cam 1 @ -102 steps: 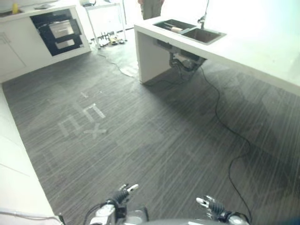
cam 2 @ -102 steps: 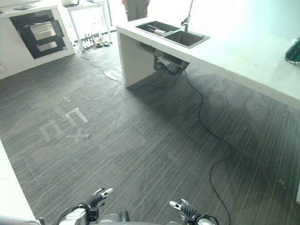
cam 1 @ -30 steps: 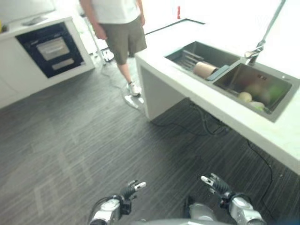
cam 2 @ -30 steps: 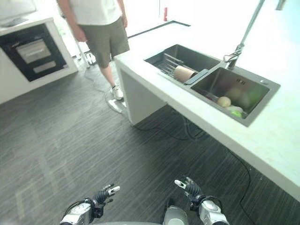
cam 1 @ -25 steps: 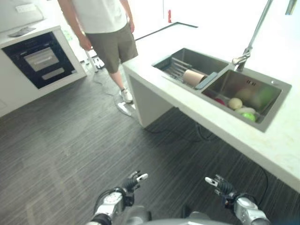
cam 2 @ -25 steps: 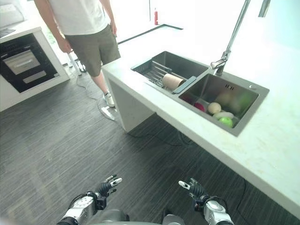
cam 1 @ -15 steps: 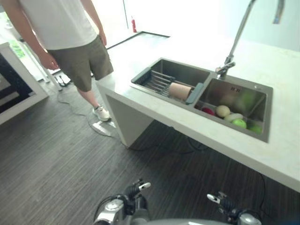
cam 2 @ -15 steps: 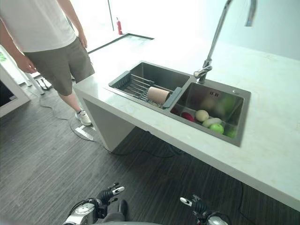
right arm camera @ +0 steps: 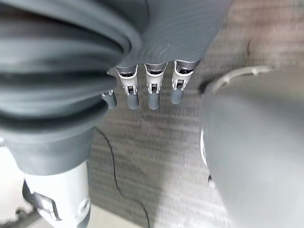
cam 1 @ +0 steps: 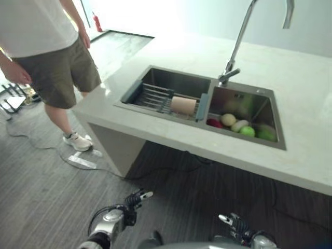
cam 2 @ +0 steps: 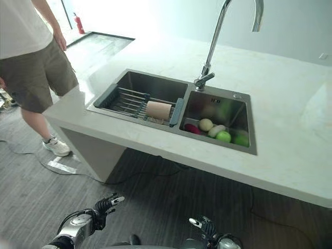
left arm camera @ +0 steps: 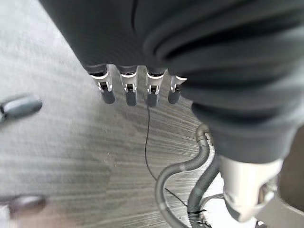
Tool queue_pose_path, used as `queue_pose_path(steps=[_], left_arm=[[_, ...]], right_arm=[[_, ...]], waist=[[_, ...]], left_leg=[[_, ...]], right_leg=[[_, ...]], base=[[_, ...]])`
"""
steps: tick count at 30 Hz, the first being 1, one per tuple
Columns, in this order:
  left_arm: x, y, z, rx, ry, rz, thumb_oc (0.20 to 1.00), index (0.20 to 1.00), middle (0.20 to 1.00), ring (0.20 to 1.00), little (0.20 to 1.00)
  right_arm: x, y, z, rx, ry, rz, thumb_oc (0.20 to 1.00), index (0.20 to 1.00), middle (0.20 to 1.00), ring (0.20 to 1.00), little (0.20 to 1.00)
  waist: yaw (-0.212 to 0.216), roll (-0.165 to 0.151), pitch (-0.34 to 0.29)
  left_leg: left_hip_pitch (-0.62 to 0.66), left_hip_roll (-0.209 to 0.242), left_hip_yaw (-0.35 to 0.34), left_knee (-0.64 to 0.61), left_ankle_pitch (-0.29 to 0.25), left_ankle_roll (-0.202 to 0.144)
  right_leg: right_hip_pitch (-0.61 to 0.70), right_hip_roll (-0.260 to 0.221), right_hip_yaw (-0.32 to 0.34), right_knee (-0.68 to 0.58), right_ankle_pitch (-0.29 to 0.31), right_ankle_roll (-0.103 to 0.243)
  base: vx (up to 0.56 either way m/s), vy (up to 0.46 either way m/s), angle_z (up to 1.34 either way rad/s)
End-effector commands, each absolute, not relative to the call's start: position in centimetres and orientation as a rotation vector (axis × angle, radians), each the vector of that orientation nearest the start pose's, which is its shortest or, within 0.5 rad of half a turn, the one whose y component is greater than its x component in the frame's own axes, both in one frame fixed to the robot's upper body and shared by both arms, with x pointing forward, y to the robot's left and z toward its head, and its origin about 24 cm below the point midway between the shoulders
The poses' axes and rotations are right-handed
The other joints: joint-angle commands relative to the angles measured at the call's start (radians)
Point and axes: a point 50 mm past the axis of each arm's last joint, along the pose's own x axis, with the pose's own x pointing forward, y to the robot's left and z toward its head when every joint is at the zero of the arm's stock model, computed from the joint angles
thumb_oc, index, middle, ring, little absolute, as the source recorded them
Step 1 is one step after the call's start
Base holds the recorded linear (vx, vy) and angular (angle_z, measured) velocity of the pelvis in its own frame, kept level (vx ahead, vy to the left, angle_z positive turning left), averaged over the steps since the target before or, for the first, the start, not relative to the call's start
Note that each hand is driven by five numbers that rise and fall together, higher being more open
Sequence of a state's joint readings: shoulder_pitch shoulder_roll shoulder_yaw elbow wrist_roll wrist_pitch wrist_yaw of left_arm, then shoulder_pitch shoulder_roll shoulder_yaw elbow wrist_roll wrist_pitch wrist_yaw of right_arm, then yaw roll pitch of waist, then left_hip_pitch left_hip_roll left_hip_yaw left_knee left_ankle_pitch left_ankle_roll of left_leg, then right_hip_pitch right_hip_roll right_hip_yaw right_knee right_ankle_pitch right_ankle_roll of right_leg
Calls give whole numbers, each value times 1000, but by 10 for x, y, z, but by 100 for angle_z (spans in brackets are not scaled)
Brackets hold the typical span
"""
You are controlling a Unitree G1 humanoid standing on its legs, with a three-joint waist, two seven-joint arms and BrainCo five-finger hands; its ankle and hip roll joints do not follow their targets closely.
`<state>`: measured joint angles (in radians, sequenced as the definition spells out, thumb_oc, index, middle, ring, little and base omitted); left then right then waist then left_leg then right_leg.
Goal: Place the dishes in the dishwasher.
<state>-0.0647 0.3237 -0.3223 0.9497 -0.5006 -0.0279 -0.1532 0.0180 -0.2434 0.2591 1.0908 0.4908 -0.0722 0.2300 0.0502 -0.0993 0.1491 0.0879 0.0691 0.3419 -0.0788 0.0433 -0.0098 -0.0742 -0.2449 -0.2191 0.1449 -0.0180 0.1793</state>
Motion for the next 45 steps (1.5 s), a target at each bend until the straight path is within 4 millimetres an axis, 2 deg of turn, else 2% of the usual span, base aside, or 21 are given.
queue_pose_path(steps=[1,4,7,9,10,11,13,14,16,18,19,21,23,26,32,36,45], left_arm=[[195,199,-114,-114,775,-75,1000,1000,1000,1000,1000],[184,191,-124,-100,822,-101,1000,1000,1000,1000,1000],[175,191,-129,-129,841,-70,1000,1000,1000,1000,1000],[172,192,-130,-145,840,-54,1000,1000,1000,1000,1000],[172,194,-130,-160,845,-40,1000,1000,1000,1000,1000],[172,195,-130,-165,846,-37,1000,1000,1000,1000,1000],[168,197,-132,-173,861,-43,1000,1000,1000,1000,1000],[167,197,-133,-170,865,-50,1000,1000,1000,1000,1000],[163,195,-135,-167,872,-61,1000,1000,1000,1000,1000],[164,195,-135,-159,869,-74,1000,1000,1000,1000,1000],[164,193,-135,-149,879,-87,1000,1000,1000,1000,1000],[164,193,-136,-139,888,-96,1000,1000,1000,1000,1000],[161,194,-137,-132,895,-104,1000,1000,1000,1000,1000],[158,198,-139,-136,917,-80,1000,1000,1000,1000,1000],[142,207,-145,-114,986,-75,1000,1000,1000,1000,1000],[139,214,-146,-127,993,-37,1000,1000,1000,1000,1000],[133,219,-147,-139,1002,-5,1000,1000,1000,1000,1000]], right_arm=[[132,-227,-143,164,961,-21,1000,1000,1000,1000,1000],[127,-224,-146,238,979,-58,1000,1000,1000,1000,1000],[125,-224,-148,225,1001,-60,1000,1000,1000,1000,1000],[125,-225,-147,193,1006,-47,1000,1000,1000,1000,1000],[125,-229,-147,180,1011,-55,1000,1000,1000,1000,1000],[124,-231,-146,177,1013,-56,1000,1000,1000,1000,1000],[123,-236,-146,163,1019,-70,1000,1000,1000,1000,1000],[122,-238,-146,160,1019,-80,1000,1000,1000,1000,1000],[120,-245,-145,153,1010,-117,1000,1000,1000,1000,1000],[119,-250,-144,156,997,-138,1000,1000,1000,1000,1000],[117,-255,-144,167,991,-180,1000,1000,1000,1000,1000],[115,-256,-144,186,994,-201,1000,1000,1000,1000,1000],[112,-257,-145,240,981,-241,1000,1000,1000,1000,1000],[107,-255,-148,246,1005,-247,1000,1000,1000,1000,1000],[97,-256,-151,284,1037,-277,1000,1000,1000,1000,1000],[93,-254,-153,288,1051,-279,1000,1000,1000,1000,1000],[89,-251,-154,300,1062,-274,1000,1000,1000,1000,1000]], waist=[[14,47,13],[-5,54,-10],[-24,51,-19],[-20,49,-13],[-14,56,-9],[-13,59,-9],[-9,75,-10],[-8,83,-10],[4,103,-7],[3,108,-4],[-6,113,-7],[-8,114,-11],[-8,114,-20],[-4,115,-27],[7,110,-46],[2,107,-51],[8,97,-60]], left_leg=[[-33,25,-82,135,-90,-12],[-22,38,-49,147,-89,-26],[-33,40,-41,251,-131,-37],[-105,50,-78,406,-122,-54],[-156,59,-134,449,-80,-63],[-161,60,-148,442,-74,-63],[-150,70,-178,337,-49,-71],[-145,89,-183,267,-17,-85],[-155,141,-212,129,81,-126],[-156,170,-180,94,100,-135],[-127,183,-104,57,98,-134],[-118,183,-86,50,96,-127],[-90,156,-93,44,70,-104],[-71,128,-102,51,45,-89],[-44,83,-123,58,-7,-52],[-36,81,-110,61,-21,-44],[-22,89,-57,64,-36,-35]], right_leg=[[28,38,-30,-18,56,6],[64,67,-30,-51,32,-19],[78,72,-31,-46,11,-42],[90,75,-18,-39,-3,-63],[96,85,7,-33,-13,-76],[97,88,14,-32,-15,-77],[110,95,35,-38,-23,-70],[121,99,39,-49,-26,-65],[150,101,47,-65,-38,-54],[161,90,28,-60,-48,-51],[173,68,-22,-50,-55,-44],[174,55,-40,-40,-55,-38],[165,28,-46,-16,-57,-29],[167,6,-45,-14,-49,-18],[152,-19,6,-14,-42,2],[141,-26,19,-12,-42,10],[148,-58,-21,-18,-29,27]], base=[[100,-175,3],[178,-165,-6],[111,-96,-8],[78,-49,-21],[77,21,-27],[121,100,-45],[145,158,-50],[156,213,-38],[140,279,-17],[70,239,-14],[55,236,-21],[47,206,-14],[72,202,-26],[87,118,-25],[81,65,-19],[57,30,-15],[50,5,-17]])
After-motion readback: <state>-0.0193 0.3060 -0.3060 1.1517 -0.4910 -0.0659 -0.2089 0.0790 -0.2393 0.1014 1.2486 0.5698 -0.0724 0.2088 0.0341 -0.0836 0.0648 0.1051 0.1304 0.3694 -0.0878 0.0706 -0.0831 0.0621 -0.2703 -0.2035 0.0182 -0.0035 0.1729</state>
